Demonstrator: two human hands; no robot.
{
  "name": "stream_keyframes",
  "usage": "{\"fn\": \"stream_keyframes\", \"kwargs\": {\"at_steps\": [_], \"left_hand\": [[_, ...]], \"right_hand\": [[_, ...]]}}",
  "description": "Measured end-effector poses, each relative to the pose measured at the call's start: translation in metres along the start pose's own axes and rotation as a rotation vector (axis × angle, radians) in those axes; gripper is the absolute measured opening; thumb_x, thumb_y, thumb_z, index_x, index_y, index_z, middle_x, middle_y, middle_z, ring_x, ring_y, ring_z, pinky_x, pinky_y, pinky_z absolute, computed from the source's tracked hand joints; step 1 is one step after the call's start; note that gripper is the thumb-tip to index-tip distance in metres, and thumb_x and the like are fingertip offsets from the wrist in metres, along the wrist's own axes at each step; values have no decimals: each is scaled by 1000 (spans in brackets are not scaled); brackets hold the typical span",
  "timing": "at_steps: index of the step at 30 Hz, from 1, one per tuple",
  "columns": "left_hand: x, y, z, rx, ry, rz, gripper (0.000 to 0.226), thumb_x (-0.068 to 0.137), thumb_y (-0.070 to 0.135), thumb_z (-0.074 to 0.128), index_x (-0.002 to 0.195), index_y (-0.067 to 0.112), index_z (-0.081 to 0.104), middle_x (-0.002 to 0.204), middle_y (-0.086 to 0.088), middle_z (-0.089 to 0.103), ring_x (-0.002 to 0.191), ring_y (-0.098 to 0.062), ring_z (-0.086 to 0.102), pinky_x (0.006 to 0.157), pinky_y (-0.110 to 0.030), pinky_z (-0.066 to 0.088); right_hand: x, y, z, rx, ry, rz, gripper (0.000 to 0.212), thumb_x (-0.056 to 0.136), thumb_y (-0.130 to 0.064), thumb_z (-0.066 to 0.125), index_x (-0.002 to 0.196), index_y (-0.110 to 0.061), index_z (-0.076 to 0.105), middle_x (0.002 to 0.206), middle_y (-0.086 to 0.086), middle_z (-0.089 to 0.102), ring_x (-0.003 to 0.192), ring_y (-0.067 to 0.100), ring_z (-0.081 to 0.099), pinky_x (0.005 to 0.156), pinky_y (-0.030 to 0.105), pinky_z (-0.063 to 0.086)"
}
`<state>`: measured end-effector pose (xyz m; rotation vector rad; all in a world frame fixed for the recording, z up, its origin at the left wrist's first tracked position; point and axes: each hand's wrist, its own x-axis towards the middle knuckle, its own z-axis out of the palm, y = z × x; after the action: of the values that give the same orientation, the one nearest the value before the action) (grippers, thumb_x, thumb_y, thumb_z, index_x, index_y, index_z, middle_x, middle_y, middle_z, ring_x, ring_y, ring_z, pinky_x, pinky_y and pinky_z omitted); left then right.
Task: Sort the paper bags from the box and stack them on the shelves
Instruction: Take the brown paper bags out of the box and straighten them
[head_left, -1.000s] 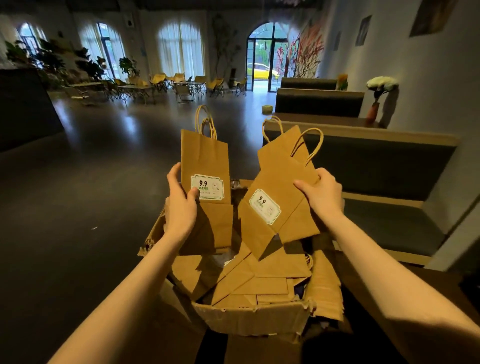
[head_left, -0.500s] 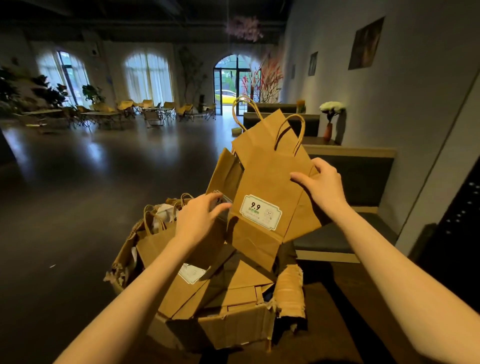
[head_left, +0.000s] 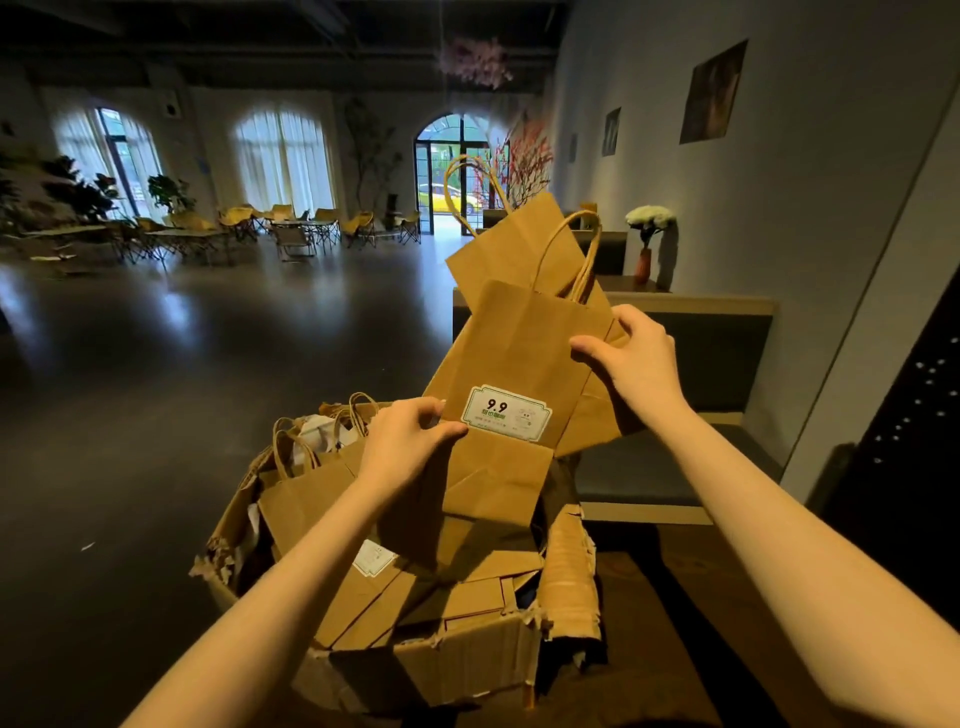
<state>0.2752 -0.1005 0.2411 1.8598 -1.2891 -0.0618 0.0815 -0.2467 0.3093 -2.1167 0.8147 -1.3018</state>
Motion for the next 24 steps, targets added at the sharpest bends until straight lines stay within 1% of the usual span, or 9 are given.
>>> {"fn": "stream_keyframes", "kwargs": {"at_steps": [4, 7, 9, 12, 15, 18, 19, 21, 24], "left_hand": [[7, 0, -3, -96, 36, -58, 9, 87, 21, 64, 79, 23, 62, 83, 5, 63, 84, -13, 58, 77, -32, 49], [11, -12, -8, -143, 97, -150, 3, 89, 12, 60, 90, 10, 62, 92, -4, 63, 93, -22, 58, 82, -34, 46], [11, -17, -10, -170, 140, -208, 15, 90, 8, 57, 106, 4, 57, 99, -7, 59, 98, -26, 56, 83, -35, 45], [9, -13, -8, -302, 168, -325, 32, 94, 2, 48, 126, 1, 42, 113, -8, 52, 110, -24, 51, 90, -31, 40], [6, -8, -3, -479, 176, -352, 46, 94, -1, 45, 137, 7, 30, 127, -9, 51, 120, -24, 48, 100, -35, 39], [4, -3, 0, -576, 143, -317, 63, 92, -4, 49, 144, 14, 18, 103, 3, 54, 99, -15, 54, 90, -31, 44], [4, -2, 1, -616, 121, -322, 66, 91, -4, 50, 145, 16, 17, 106, -1, 56, 98, -17, 56, 89, -33, 46], [5, 1, 2, -690, 65, -347, 59, 92, -1, 52, 142, 16, 26, 121, -12, 57, 103, -22, 60, 88, -35, 50], [3, 7, 4, -709, 20, -317, 35, 96, 4, 44, 130, 11, 45, 113, -5, 62, 96, -15, 61, 77, -26, 50]], "right_hand": [[-2, 8, -2, -103, 65, 36, 28, 89, -32, 61, 111, -15, 60, 99, -1, 66, 87, 10, 59, 78, 32, 49], [-7, 19, -7, -203, 133, 95, 33, 92, -35, 57, 117, -15, 56, 109, 3, 67, 96, 18, 63, 81, 38, 50], [-9, 23, -11, -168, 203, 164, 33, 93, -35, 55, 118, -13, 54, 113, 3, 65, 102, 19, 61, 85, 38, 49], [-11, 24, -9, 82, 250, 286, 30, 96, -27, 53, 119, -9, 53, 118, 6, 62, 105, 16, 58, 77, 24, 45], [-16, 23, 2, 383, 141, 409, 31, 96, -25, 51, 123, -10, 51, 120, 7, 59, 107, 19, 58, 84, 32, 49], [-28, 23, 23, 465, -30, 447, 27, 96, -26, 50, 122, -17, 48, 121, 5, 59, 108, 18, 58, 91, 38, 50], [-33, 23, 31, 474, -71, 442, 24, 97, -26, 50, 120, -19, 47, 121, 4, 59, 108, 18, 58, 92, 38, 50], [-40, 23, 46, 489, -130, 449, 23, 97, -25, 49, 120, -23, 44, 121, 1, 58, 112, 17, 57, 95, 40, 49], [-47, 19, 67, 502, -194, 479, 36, 97, -22, 50, 131, -22, 37, 130, 3, 53, 119, 19, 52, 103, 46, 44]]}}
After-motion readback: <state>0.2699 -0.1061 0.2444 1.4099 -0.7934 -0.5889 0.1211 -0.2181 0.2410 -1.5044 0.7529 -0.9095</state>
